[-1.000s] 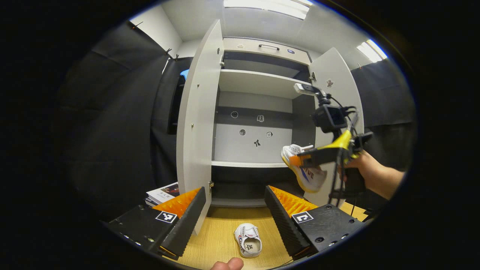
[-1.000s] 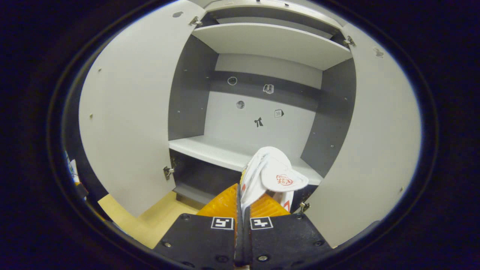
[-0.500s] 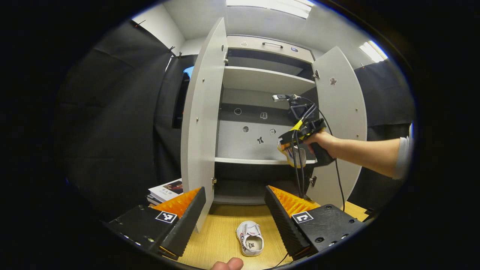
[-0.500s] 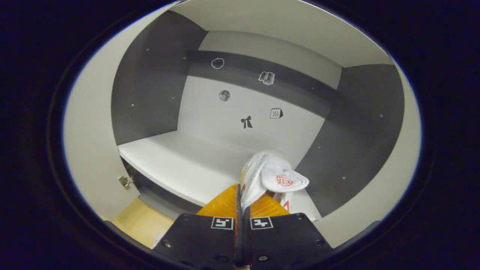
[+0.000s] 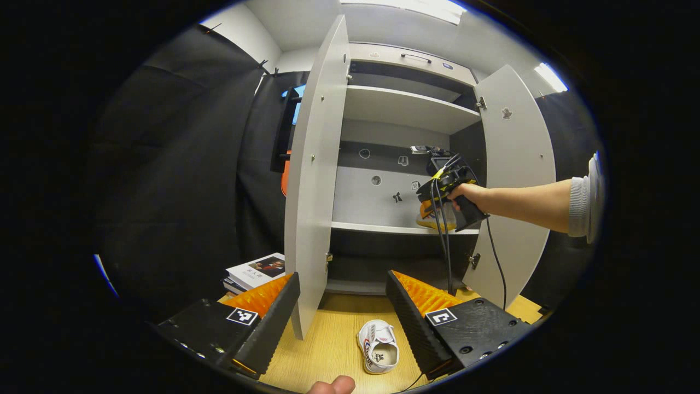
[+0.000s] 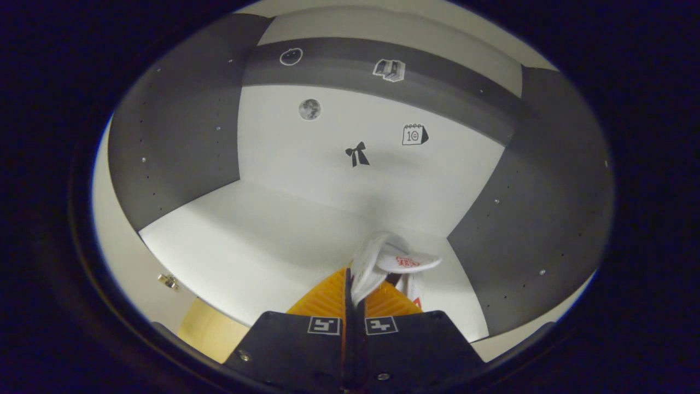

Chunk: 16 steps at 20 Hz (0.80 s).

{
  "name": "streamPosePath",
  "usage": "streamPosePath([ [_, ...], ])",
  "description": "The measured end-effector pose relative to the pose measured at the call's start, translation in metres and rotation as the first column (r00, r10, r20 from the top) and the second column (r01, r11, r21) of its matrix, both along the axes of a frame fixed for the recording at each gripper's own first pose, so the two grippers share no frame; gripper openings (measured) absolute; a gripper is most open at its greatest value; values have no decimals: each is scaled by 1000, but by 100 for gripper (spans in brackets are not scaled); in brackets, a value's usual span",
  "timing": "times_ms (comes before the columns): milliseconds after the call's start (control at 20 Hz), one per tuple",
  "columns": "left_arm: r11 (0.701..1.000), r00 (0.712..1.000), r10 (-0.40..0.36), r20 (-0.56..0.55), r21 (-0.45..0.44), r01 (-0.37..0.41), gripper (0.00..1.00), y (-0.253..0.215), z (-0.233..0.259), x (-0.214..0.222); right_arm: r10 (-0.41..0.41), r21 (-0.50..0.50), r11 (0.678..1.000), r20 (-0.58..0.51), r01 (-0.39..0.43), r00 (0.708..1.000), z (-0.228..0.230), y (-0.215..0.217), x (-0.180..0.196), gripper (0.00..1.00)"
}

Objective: Grab one shoe with the right hand and put it into the shoe cabinet, grab the other shoe with the left hand and put it into the shoe cabinet; then close the right door with the right hand and the left door with the left hand.

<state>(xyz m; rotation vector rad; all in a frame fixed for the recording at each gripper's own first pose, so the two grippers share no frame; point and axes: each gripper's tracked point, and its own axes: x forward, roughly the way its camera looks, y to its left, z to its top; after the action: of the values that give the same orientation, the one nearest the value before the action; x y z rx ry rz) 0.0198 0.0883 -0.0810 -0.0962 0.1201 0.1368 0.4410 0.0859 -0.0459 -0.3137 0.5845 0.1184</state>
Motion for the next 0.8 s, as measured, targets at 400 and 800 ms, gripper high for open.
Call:
streamPosePath([
  [400,1000,1000,9,-1,14,-9,95,2,0,1,-58,-6,998,-22,58,998,-3,-3,6,12],
  [800,999,999,-21,45,27,20,95,-8,13,4,-40,68,997,165,29,985,55,2,-67,53],
])
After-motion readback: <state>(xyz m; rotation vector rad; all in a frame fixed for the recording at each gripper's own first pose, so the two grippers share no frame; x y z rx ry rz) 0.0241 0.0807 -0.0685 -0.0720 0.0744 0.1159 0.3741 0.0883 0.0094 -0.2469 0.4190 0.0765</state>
